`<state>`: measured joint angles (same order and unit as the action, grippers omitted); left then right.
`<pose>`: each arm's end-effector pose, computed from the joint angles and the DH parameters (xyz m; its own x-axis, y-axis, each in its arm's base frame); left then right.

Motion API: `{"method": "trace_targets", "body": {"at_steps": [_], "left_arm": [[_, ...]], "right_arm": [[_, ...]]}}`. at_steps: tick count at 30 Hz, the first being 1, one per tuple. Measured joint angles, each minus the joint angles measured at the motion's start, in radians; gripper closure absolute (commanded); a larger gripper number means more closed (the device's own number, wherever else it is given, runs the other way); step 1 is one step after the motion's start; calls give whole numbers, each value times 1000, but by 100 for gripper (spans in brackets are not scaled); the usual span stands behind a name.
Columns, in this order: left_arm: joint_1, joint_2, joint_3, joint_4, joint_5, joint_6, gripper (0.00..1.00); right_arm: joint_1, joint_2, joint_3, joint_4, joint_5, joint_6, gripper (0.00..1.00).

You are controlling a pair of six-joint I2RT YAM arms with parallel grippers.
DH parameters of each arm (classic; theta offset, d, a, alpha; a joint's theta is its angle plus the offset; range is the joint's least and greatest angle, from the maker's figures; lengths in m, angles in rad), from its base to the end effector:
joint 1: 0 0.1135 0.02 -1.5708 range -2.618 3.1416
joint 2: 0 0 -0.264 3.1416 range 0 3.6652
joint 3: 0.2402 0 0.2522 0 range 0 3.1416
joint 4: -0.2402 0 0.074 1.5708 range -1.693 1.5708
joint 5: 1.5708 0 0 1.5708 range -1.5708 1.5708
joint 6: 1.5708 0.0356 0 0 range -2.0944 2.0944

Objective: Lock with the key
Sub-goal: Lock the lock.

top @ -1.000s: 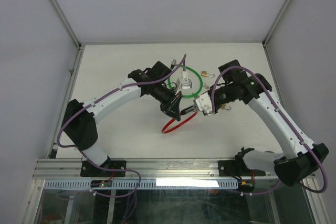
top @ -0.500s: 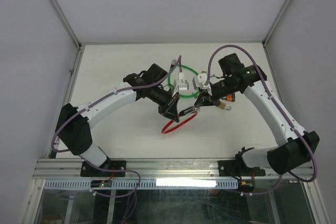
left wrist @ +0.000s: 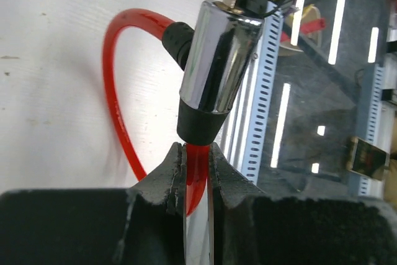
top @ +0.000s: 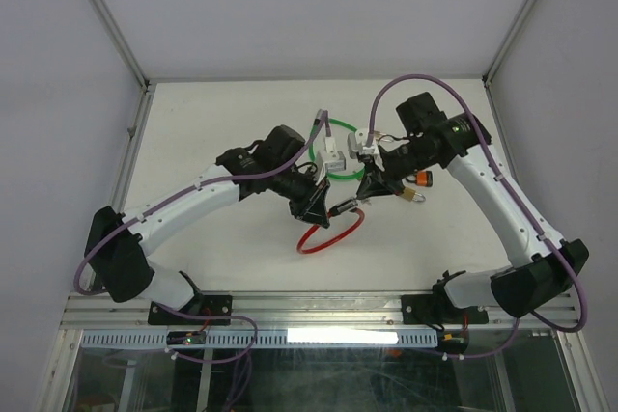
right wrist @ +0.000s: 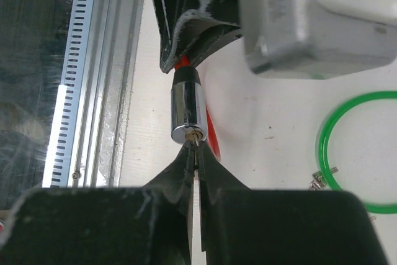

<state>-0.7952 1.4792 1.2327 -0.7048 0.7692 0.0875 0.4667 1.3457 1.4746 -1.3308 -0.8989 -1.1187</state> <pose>0.1965 -0.2357 0.2937 -0.4983 0.5979 -0.6279 0.8425 0.1630 -0.5134 0.1937 0.1288 0.3721 0.1147 -0.5692 -0.8142 -0.9817 -0.1901 -0.0055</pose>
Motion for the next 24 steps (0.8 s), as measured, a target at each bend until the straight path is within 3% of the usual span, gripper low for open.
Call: {"method": "trace_targets", "body": {"at_steps": [3,7,24], "left_arm": [[-38,-49,-6,6,-117,-8,100],[-50,-122,-39,47,-174,0,100],[-48,-137,-88,187,-56,33,100]], "right_arm": [[17,-10,12,3,37,41,100],[29,-52,12,22,77,39,100],[40,-208,-23,61,152,-13,100]]}}
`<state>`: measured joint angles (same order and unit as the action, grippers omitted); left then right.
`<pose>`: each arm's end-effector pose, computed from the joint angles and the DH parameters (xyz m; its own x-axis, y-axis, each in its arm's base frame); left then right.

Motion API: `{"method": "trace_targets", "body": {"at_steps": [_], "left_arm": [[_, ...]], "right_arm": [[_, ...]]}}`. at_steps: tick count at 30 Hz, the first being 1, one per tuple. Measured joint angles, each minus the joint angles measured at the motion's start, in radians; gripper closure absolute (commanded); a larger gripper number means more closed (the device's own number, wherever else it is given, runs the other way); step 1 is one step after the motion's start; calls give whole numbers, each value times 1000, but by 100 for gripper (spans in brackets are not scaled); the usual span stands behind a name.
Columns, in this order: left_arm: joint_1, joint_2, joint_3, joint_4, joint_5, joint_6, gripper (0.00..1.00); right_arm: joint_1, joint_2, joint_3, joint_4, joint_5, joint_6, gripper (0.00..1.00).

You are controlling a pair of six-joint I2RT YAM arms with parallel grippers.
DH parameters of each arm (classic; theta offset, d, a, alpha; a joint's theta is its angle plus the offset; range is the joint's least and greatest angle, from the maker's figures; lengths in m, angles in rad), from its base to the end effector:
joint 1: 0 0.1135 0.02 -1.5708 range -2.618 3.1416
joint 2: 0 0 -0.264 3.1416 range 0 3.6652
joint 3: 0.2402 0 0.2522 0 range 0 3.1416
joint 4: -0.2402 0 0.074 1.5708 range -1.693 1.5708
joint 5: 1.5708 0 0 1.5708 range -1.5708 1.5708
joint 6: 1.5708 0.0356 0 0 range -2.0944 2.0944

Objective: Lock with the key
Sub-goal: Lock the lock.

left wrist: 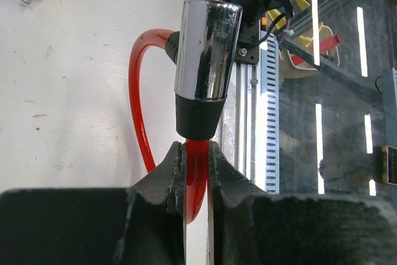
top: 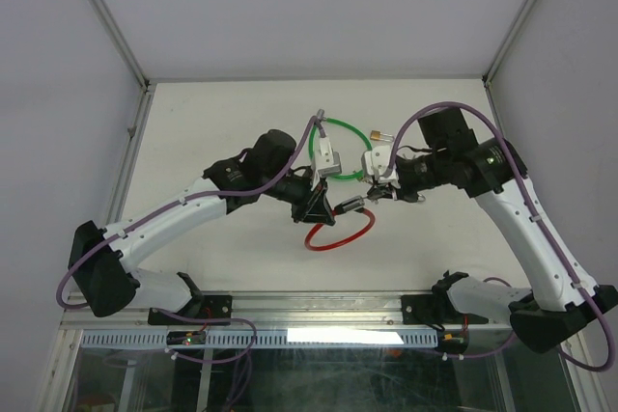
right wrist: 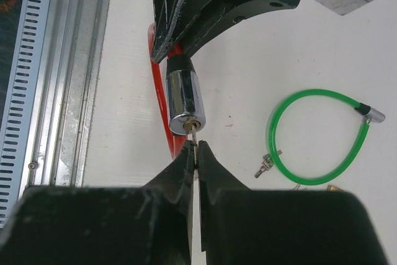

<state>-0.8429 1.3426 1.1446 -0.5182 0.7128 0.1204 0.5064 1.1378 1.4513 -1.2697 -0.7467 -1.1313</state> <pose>0.1745 -0.2308 0.3150 -0.3264 0.5028 -0.8004 0.9390 0.0752 -0.3356 0.1470 0.1092 0.4039 0.3281 -0.5775 -0.7475 -0.9438 -0.1663 -0.2857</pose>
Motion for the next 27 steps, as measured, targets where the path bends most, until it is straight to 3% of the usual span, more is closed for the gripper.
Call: {"method": "trace_targets", "body": {"at_steps": [15,27], "left_arm": [[-13,0,-33,8,19,34,100],[-68,-26,-55,-143,-227,49,100]], "right_arm": [[-2,20,-14,-22,-20,0,100],[-48,83,43,-41,-3,0,100]]}}
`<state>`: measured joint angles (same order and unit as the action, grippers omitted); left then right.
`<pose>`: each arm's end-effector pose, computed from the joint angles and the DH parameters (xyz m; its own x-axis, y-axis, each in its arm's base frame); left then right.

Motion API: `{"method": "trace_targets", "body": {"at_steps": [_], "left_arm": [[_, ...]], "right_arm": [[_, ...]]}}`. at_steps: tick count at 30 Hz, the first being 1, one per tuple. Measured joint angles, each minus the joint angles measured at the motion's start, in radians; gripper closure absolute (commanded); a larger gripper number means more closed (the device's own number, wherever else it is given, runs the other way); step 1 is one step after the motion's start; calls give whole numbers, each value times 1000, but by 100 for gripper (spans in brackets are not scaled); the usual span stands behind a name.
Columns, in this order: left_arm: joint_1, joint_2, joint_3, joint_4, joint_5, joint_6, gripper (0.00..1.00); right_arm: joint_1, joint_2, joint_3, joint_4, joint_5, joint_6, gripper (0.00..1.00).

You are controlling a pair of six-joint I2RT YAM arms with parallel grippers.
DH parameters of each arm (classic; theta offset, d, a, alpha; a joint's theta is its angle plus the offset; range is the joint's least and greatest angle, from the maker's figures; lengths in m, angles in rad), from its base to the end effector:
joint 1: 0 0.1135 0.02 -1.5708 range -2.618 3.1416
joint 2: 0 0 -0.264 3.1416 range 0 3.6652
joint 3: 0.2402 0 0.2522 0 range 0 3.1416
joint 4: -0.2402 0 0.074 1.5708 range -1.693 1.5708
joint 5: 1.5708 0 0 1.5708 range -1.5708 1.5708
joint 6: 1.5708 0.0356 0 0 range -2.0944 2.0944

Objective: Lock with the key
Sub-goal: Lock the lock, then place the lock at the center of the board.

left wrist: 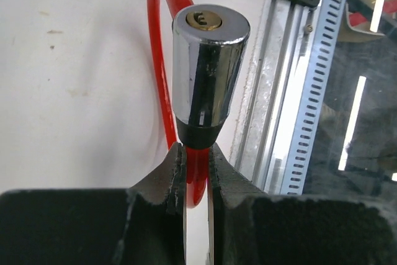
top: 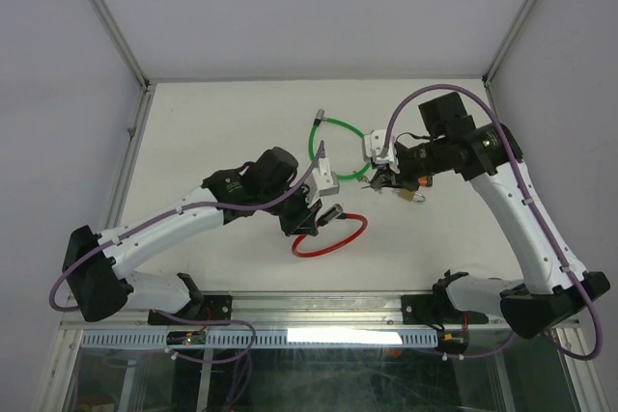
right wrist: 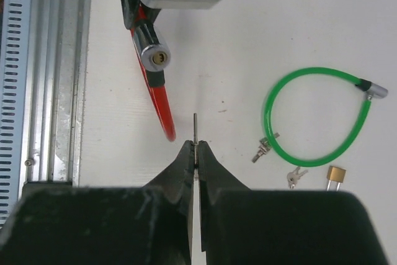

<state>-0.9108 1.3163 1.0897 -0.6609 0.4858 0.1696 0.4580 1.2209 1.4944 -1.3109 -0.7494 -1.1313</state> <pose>0.1538 -0.2253 0.2906 -0.3202 0.6561 -0.6834 0.9470 0.2014 -0.2503 0.1687 0.1102 0.3993 0.2455 -0.6177 -0.7472 -0.9689 -0.1303 -0.2106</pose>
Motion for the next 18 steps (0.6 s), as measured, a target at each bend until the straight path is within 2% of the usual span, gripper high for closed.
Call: {"method": "trace_targets", "body": {"at_steps": [6,9,12,14,18], "left_arm": [[5,-83,-33,-21,-113,-3,100],[56,-132,-75,16,-103,-44,100],[213,-214,-186,125,-61,-166,100],[299,-269,-280,224,-71,-291,100],[323,-379,-484,478,-122,-540,100]], "right_arm": [[-55,13,37,9,-12,-8,100],[-108,6,2,96,-55,55,100],[-172,-51,-147,291,-117,204,100],[-200,-120,-320,506,-173,371,100],[-207,-206,-669,947,-286,714,100]]}}
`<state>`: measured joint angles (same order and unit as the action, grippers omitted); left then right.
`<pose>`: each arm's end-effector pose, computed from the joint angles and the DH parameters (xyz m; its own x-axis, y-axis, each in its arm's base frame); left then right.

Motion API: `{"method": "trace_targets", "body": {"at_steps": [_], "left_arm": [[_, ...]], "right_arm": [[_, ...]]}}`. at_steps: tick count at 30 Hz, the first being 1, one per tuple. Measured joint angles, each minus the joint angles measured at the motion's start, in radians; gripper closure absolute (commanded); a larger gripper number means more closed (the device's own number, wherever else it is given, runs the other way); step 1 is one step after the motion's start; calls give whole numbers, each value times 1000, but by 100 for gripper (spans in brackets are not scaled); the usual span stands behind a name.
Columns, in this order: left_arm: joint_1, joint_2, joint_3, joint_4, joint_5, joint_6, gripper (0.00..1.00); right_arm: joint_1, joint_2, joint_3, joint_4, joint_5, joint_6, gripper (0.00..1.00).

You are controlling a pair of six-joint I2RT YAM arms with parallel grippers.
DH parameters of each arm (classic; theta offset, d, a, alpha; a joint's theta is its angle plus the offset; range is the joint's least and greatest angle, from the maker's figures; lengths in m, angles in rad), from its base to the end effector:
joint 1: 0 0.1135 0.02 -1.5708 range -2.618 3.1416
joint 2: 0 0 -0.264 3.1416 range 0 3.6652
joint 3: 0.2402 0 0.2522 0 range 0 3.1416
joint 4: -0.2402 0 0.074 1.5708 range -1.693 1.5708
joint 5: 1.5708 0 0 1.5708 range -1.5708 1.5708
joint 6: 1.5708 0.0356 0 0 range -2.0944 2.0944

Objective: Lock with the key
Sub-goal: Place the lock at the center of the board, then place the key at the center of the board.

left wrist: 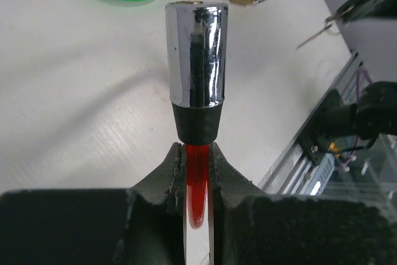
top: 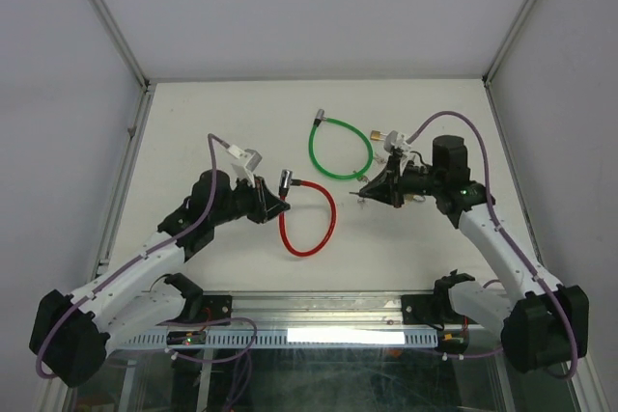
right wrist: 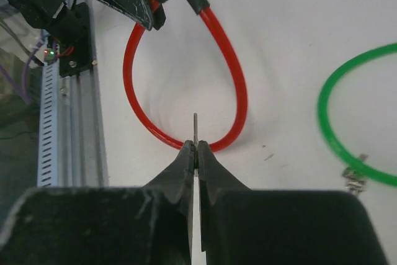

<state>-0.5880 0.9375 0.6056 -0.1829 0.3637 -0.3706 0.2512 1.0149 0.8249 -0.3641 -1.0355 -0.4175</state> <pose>0.1663 -0.1261 0.2504 -0.6629 0.0351 -0.7479 0.5750 0.6636 -0.4785 0.1967 0.0821 0.3019 -0.1272 -0.2462 -0.9608 -0.9702 0.2324 0.0689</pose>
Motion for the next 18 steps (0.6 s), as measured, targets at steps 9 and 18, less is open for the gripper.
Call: {"method": "trace_targets", "body": {"at_steps": [9,18], "left_arm": [[84,-89,-266,370,-258,-368,100],[358,42,-277,576,-288,-496,100]], "right_arm": [[47,231,-169,525,13,503,100],[231,602,-37,655,240,713,96]]}}
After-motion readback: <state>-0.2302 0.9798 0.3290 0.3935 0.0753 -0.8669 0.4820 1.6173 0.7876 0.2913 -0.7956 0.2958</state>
